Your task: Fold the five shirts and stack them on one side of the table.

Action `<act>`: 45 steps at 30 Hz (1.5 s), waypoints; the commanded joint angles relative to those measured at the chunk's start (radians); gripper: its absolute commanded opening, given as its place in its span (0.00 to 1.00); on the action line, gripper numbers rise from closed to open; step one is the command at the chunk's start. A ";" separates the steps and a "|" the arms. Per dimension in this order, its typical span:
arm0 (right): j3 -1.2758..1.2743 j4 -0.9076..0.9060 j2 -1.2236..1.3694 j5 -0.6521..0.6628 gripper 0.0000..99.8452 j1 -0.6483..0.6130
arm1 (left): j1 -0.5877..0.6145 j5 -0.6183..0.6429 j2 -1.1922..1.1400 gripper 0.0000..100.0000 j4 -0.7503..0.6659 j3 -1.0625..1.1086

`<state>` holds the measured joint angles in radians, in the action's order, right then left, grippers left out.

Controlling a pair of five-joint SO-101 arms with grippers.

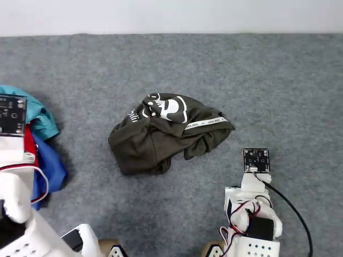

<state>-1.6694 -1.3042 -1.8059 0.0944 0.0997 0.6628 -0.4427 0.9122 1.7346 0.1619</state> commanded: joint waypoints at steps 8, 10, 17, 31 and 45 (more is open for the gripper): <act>-0.014 -0.005 -0.010 0.006 0.01 0.001 | -0.011 0.160 0.012 0.01 0.018 0.062; -0.014 -0.005 -0.010 0.006 0.01 -0.001 | -0.012 0.181 0.012 0.01 0.018 0.094; 0.031 0.081 -0.010 0.012 0.01 -0.016 | -0.012 0.215 0.015 0.01 0.018 0.128; 0.516 0.113 0.079 -0.072 0.01 -0.036 | -0.247 0.216 -0.170 0.01 0.020 0.090; 1.010 0.119 0.941 -0.002 0.01 -0.058 | -0.215 0.244 -0.273 0.01 0.020 -0.059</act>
<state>-0.7718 -1.1953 -1.0050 0.0345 0.0706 0.4035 -0.2094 0.6222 1.7346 0.1343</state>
